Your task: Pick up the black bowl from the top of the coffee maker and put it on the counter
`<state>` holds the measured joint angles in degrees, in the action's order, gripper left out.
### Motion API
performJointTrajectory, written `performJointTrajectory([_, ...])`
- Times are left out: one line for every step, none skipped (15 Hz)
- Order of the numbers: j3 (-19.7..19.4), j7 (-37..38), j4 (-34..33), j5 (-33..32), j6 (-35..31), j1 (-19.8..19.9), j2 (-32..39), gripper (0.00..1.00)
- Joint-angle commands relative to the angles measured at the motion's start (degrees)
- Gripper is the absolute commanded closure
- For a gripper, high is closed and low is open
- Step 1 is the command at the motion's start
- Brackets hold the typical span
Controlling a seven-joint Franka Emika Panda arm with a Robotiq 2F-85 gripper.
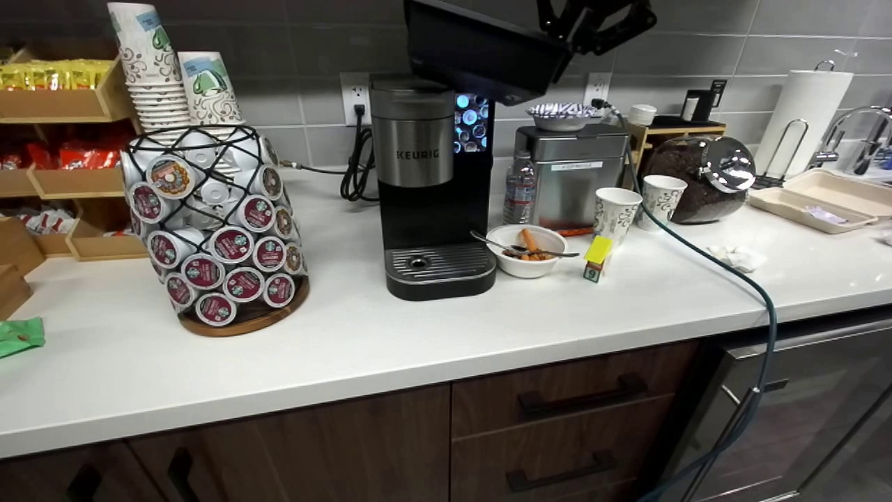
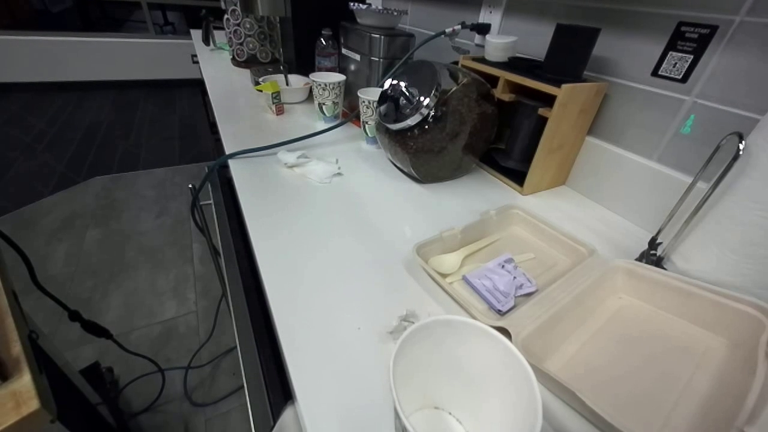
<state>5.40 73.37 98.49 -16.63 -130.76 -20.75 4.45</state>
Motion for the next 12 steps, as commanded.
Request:
performJointTrajectory([3.39,8.29,13.89,3.38,-2.86,2.2,-8.47,0.97])
performJointTrajectory([4.07,11.0,16.75,1.84,-2.84,2.75,-10.15,0.97])
performJointTrajectory([4.77,12.7,19.7,1.21,-3.33,3.45,-11.91,0.97])
performJointTrajectory([5.47,13.92,22.71,1.24,-4.25,4.08,-13.87,0.97])
performJointTrajectory([6.02,14.88,25.87,0.86,-5.15,4.9,-15.66,0.97])
performJointTrajectory([6.53,15.42,29.24,0.24,-6.85,5.73,-17.37,0.96])
performJointTrajectory([6.98,15.49,32.64,-0.1,-8.41,6.54,-19.01,0.96])
performJointTrajectory([7.4,14.78,36.02,-0.17,-10.08,7.21,-20.62,0.96])
performJointTrajectory([7.74,13.26,39.54,-0.23,-11.63,7.83,-22.22,0.96])
performJointTrajectory([7.99,12.21,43.01,0.1,-13.16,8.36,-23.79,0.96])
performJointTrajectory([7.89,10.17,46.51,1.99,-14.9,8.29,-25.31,0.96])
performJointTrajectory([7.93,9.16,50.11,2.8,-16.78,8.55,-26.69,0.96])
